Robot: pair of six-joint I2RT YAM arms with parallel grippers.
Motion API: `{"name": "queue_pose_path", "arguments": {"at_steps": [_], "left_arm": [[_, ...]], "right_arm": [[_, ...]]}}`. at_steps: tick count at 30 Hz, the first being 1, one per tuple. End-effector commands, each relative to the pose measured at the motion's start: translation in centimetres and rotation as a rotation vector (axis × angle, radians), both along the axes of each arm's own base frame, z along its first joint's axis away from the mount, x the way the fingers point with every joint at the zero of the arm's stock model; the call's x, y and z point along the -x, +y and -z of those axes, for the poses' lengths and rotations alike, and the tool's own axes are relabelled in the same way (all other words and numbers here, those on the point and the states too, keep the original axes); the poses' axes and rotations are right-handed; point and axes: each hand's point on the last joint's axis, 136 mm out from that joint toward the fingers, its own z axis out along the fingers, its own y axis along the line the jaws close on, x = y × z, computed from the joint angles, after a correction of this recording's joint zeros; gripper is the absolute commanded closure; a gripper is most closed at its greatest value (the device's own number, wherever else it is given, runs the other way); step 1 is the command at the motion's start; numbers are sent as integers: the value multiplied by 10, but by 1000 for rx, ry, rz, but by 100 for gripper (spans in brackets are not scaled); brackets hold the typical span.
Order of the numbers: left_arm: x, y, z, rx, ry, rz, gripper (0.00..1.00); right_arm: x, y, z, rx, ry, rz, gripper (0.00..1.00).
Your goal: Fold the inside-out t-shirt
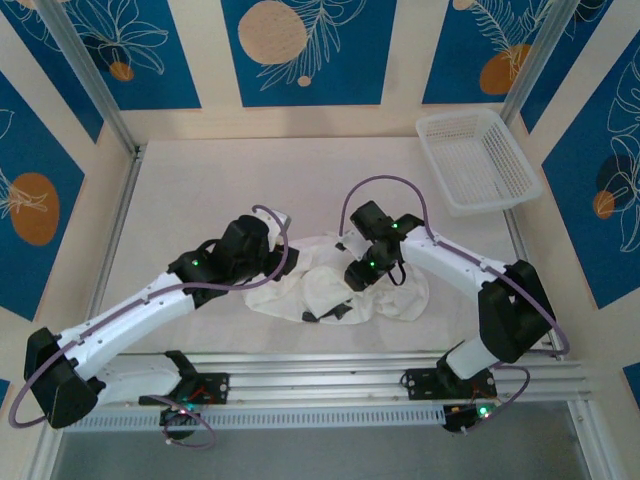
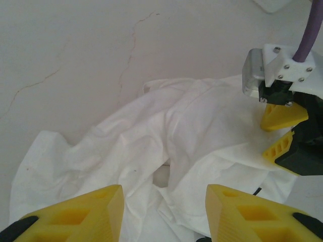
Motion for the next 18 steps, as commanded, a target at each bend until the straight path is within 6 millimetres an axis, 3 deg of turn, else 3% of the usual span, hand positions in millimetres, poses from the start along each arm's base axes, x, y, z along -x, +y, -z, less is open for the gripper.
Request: {"name": "queue_pose_path", "arguments": {"at_steps": [1,5,8,11,18], "left_arm": [[-3,2,-2,19,-4,-23,54],[-4,2,-1,22,-2,-25,54],[-4,0,-1,24,0,-20,54],[-4,0,-1,24,1,-19,54],[-3,0,1,23,4,-19,54]], "right_arm": [[-4,-2,-1,26,-21,-4,58],[-3,-3,1,40,-29,-8,59],[-2,0,3,43,-32,-20,45],[-2,3,7,54,-25,-26,44],[-8,2,4,77,-61,-18,73]]}}
